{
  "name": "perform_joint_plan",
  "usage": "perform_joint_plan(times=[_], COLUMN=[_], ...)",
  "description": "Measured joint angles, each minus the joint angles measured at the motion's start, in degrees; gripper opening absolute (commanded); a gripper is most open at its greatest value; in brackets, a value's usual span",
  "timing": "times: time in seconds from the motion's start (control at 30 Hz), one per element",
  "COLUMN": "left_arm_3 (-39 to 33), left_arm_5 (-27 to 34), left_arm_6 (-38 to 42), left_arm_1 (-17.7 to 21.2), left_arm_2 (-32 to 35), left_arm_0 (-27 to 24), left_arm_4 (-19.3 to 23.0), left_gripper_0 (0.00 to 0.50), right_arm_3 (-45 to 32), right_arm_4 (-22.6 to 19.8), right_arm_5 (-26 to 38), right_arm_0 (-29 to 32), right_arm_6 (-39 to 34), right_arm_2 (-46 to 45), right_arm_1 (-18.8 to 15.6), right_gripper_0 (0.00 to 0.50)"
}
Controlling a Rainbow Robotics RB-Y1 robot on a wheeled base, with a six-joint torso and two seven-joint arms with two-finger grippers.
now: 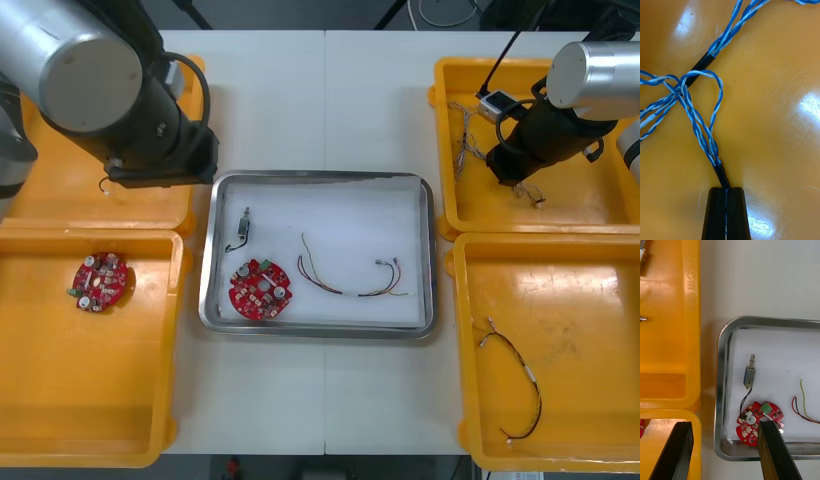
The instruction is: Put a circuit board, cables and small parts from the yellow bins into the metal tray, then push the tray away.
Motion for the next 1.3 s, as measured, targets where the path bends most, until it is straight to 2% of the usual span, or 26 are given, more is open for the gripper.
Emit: perform_joint_plan(times=[0.1, 0.23, 0.4, 0.8, 0.93, 1.13, 1.3], left_arm_3=[2.63, 6.58, 11.52, 24.48, 28.61, 34.26, 38.00], left_arm_5=[0.02, 0.03, -0.02, -9.51, -12.52, -18.53, -22.46], left_arm_6=[-3.93, -13.52, -23.04, -25.13, -29.34, -39.58, -40.95], left_arm_1=[0.80, 1.57, 1.94, 2.24, 2.25, 2.25, 2.26], left_arm_2=[1.88, 4.12, 6.21, 7.07, 7.07, 7.08, 7.35], left_arm_0=[-0.96, -2.09, -3.41, -4.53, -5.18, -5.78, -5.87], left_arm_4=[0.14, 0.15, -0.31, -3.93, -5.42, -6.68, -7.44], left_gripper_0=[0.500, 0.500, 0.500, 0.500, 0.500, 0.500, 0.500], right_arm_3=[-0.35, -2.46, -7.44, -23.03, -28.47, -37.41, -45.95], right_arm_4=[0.03, 0.23, 0.99, 5.81, 5.94, 5.04, 0.98], right_arm_5=[-0.01, 0.60, 6.24, 23.27, 28.78, 34.64, 34.74], right_arm_0=[0.02, 0.23, 0.52, 0.81, 0.85, 1.77, 4.93], right_arm_6=[0.00, 0.00, 0.00, 0.00, -0.01, -0.01, -0.02], right_arm_2=[0.00, 0.00, 0.00, -1.84, -2.29, -2.30, -2.31], right_arm_1=[0.00, -0.04, -0.47, -1.37, -1.38, -1.38, -1.38], right_gripper_0=[0.000, 0.000, 0.000, 0.000, 0.000, 0.000, 0.000])
